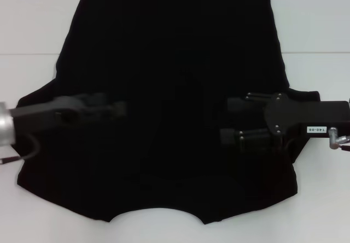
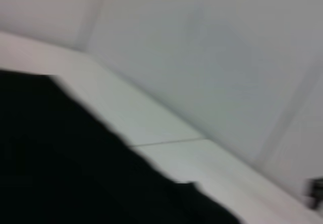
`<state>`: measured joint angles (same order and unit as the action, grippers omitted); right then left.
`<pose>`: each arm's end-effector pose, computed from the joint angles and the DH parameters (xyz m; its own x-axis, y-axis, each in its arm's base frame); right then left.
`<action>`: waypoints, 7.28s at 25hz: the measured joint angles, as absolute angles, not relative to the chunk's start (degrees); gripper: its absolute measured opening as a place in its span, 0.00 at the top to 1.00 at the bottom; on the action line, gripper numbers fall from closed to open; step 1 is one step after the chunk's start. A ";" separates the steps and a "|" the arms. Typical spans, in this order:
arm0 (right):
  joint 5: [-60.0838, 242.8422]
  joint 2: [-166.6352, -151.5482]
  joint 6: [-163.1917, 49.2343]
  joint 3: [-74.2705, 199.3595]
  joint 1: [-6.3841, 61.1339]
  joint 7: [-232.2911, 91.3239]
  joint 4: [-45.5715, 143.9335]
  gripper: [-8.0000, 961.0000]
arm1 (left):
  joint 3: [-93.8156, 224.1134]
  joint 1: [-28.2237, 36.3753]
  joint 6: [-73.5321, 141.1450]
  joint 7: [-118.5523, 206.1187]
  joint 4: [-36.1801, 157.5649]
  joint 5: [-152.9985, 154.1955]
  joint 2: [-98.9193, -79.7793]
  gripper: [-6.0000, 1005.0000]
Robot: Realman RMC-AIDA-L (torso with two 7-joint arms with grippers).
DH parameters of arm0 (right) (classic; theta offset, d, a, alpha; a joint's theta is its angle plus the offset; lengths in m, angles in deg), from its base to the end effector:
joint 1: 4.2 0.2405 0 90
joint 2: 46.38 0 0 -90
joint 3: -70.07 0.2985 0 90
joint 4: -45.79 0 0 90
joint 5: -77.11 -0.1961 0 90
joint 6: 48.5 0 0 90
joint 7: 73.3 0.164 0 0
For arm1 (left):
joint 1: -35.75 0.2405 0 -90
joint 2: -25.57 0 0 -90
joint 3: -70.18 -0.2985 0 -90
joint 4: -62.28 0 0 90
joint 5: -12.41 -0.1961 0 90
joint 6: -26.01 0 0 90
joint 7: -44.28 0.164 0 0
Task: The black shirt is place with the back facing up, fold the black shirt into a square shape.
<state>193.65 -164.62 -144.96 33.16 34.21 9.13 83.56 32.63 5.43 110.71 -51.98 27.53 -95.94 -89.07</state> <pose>0.2250 0.3664 -0.0293 0.8063 -0.2790 -0.5216 -0.3442 -0.9384 -0.0302 -0.2956 0.3704 0.0019 0.5601 0.5439 0.6248 0.7355 -0.6736 -0.0729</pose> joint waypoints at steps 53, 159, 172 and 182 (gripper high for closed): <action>191.10 -165.39 -143.41 25.86 37.37 14.33 81.93 0.05 | 43.54 6.52 90.78 -79.98 20.36 -127.00 -87.43 0.06; 190.39 -165.81 -143.19 27.27 36.58 14.43 82.09 0.05 | 38.62 2.44 88.82 -87.69 18.83 -137.70 -87.08 0.77; 190.40 -165.81 -143.31 28.34 36.49 14.44 82.09 0.05 | 38.62 2.17 87.08 -86.32 18.91 -137.70 -88.02 0.52; 190.40 -165.81 -143.43 28.42 36.49 14.47 82.09 0.05 | 37.84 2.00 86.75 -86.60 18.91 -137.70 -88.06 0.78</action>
